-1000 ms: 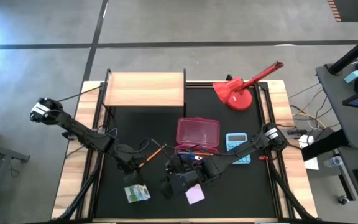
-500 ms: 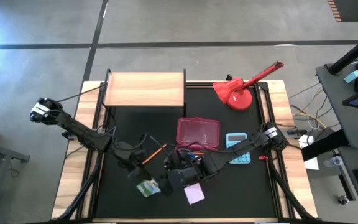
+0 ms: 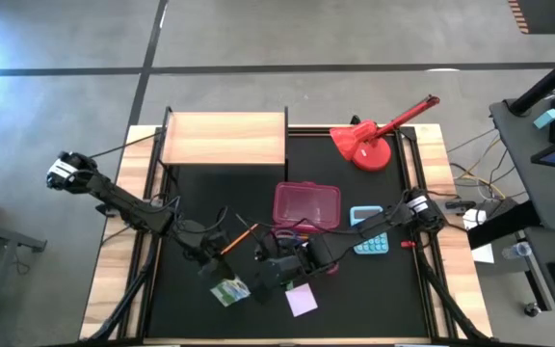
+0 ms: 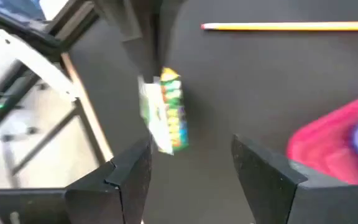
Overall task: Pack school essentials
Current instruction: Put the green box of crayons into the pink supply box
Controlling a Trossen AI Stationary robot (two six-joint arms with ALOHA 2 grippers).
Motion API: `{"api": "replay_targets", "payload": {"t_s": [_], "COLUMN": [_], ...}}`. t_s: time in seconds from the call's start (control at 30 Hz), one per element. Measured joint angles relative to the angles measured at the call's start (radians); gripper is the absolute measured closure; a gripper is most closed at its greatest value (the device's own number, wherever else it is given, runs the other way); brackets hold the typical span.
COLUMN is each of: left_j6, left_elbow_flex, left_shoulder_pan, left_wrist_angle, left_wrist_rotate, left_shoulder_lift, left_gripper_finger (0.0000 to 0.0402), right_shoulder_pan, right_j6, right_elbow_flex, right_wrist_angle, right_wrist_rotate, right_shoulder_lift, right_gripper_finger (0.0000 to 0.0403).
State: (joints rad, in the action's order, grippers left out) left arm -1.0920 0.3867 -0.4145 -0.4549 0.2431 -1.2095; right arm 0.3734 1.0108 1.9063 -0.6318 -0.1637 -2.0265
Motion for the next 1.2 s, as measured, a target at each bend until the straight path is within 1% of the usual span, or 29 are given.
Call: {"api": "replay_targets", "payload": {"t_s": [0.13,0.33,0.43,0.73,0.83,1.03,1.1,1.2], "left_j6": [0.0,-0.001,-0.001,-0.001,-0.001,-0.001,-0.001,-0.001], "left_elbow_flex": [0.0,0.0,0.0,0.0,0.0,0.0,0.0,0.0], "left_shoulder_pan": [0.0,0.0,0.0,0.0,0.0,0.001,0.001,0.001], "left_wrist_angle": [0.0,0.0,0.0,-0.001,-0.001,-0.002,-0.002,-0.002], "left_wrist_rotate": [-0.003,-0.006,-0.006,-0.011,-0.014,-0.016,-0.017,-0.018], "left_shoulder_lift": [0.0,0.0,0.0,0.0,0.0,0.0,0.0,0.0], "left_gripper_finger": [0.0401,0.0401,0.0401,0.0401,0.0402,0.0402,0.0401,0.0402], "right_shoulder_pan": [-0.021,-0.03,-0.032,-0.036,-0.036,-0.036,-0.036,-0.036], "right_j6": [-0.025,-0.078,-0.098,-0.099,-0.085,-0.096,-0.102,-0.106], "right_elbow_flex": [-0.004,-0.004,-0.004,-0.003,-0.003,-0.001,-0.001,-0.001], "right_wrist_angle": [0.095,0.155,0.178,0.215,0.251,0.275,0.278,0.278], "right_wrist_rotate": [0.087,0.093,0.093,0.094,0.118,0.12,0.12,0.12], "right_shoulder_lift": [-0.039,-0.058,-0.065,-0.115,-0.138,-0.142,-0.142,-0.142], "right_gripper_finger": [0.0176,0.0141,0.0137,0.0173,0.0176,0.0179,0.0189,0.0218]}}
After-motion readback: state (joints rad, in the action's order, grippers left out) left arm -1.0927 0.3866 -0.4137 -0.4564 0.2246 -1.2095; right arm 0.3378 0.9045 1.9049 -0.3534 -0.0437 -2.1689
